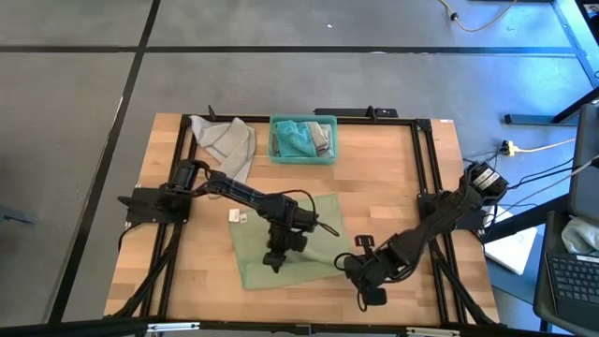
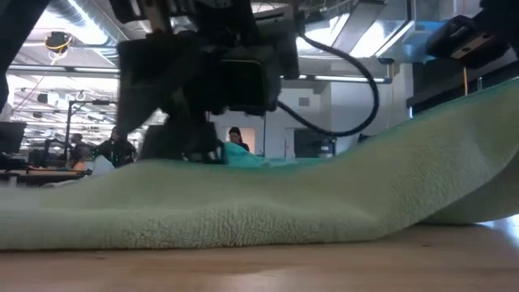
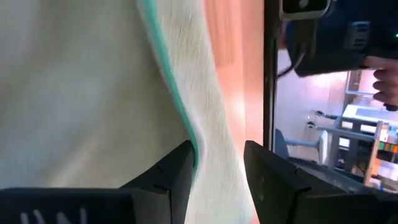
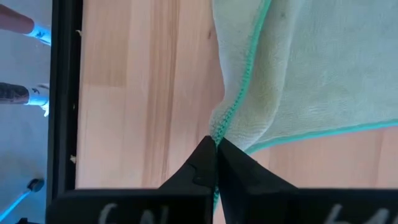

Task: Fold microfiber towels
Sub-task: Fold the green towel

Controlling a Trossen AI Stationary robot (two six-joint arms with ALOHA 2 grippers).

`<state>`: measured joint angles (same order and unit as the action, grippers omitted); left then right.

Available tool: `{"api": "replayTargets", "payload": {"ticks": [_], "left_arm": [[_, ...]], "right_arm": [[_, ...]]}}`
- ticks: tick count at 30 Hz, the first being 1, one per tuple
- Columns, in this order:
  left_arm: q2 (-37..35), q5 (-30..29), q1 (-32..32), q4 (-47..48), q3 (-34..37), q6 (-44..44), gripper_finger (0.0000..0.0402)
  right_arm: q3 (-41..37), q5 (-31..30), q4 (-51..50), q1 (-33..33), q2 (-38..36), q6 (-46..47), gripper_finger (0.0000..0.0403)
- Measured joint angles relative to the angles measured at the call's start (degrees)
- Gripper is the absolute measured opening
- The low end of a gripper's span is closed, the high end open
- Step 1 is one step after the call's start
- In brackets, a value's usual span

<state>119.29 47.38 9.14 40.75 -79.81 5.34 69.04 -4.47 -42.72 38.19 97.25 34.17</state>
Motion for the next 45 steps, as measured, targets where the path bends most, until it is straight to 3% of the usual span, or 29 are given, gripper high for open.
{"api": "replayTargets", "payload": {"ticks": [9,20,35,41,45], "left_arm": [[-0.3,-2.8,3.0,9.8,0.1,-6.1,0.0137],[-0.6,-3.3,6.2,11.0,7.7,-5.5,0.0136],[-14.9,-10.4,4.7,9.8,16.3,2.0,0.0117],[-22.5,-10.5,7.3,-2.5,25.3,11.8,0.0118],[-28.4,-16.5,8.1,-14.5,30.4,22.4,0.0125]], "right_arm": [[0.0,0.0,0.6,-1.8,0.0,-3.0,0.0005],[0.0,0.0,0.6,-2.1,0.0,-3.3,0.0004],[0.0,-0.4,0.8,-2.1,0.0,-4.5,0.0011],[0.0,-0.5,0.9,-2.1,0.0,-4.4,0.001],[0.0,-0.5,1.0,-2.1,0.0,-4.5,0.0006]]}}
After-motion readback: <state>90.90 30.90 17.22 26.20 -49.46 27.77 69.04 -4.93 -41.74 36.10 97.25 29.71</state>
